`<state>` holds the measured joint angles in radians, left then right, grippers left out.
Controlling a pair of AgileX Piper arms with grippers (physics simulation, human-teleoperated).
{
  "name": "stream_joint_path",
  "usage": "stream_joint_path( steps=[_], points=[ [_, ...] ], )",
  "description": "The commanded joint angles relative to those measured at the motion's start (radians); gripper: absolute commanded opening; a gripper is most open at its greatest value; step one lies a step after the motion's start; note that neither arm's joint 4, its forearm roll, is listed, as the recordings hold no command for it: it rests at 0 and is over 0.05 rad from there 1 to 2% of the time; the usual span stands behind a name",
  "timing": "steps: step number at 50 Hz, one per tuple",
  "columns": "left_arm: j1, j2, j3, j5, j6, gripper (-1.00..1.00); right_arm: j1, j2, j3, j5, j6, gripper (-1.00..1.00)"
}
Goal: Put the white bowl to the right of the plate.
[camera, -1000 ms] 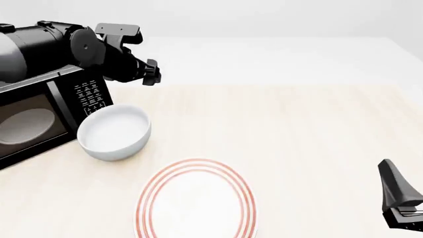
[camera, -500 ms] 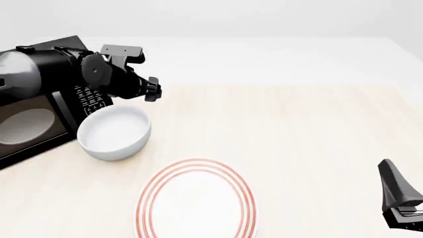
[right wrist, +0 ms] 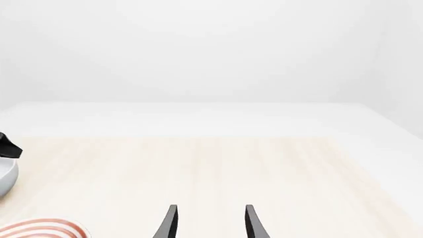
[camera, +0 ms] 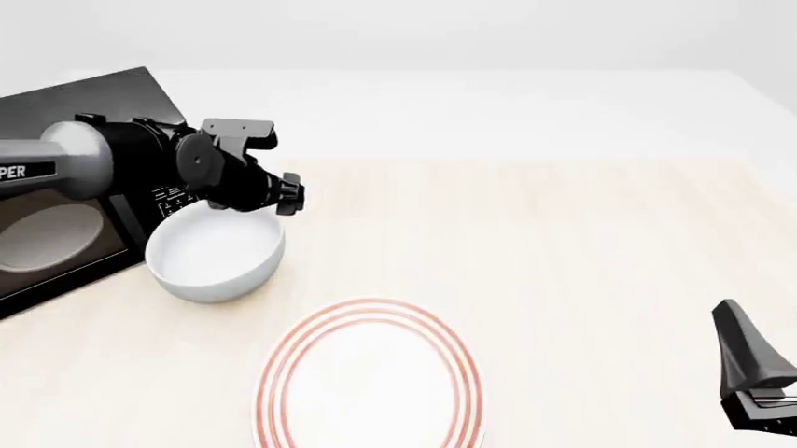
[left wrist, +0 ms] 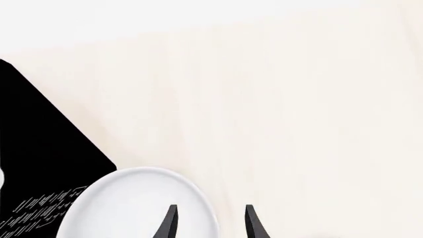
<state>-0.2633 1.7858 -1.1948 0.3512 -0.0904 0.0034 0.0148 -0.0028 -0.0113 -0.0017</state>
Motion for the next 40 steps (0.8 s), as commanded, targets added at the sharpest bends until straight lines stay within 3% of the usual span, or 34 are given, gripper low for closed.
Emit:
stream_joint_path(
  steps=[1,11,20,40],
  points=[
    [0.031,0.026,0.007,-0.007,0.008,1.00,0.000,0.000,0.000,0.000,0.000,1.00],
    [0.026,0.040,0.056,-0.052,-0.016,1.00,0.000,0.000,0.000,0.000,0.000,1.00],
    [-0.005,0.058,0.038,-0.065,-0.044,1.00,0.000,0.000,0.000,0.000,0.000,1.00],
    [0.024,0.124,0.075,-0.120,-0.039,1.00,0.000,0.000,0.000,0.000,0.000,1.00]
  ],
)
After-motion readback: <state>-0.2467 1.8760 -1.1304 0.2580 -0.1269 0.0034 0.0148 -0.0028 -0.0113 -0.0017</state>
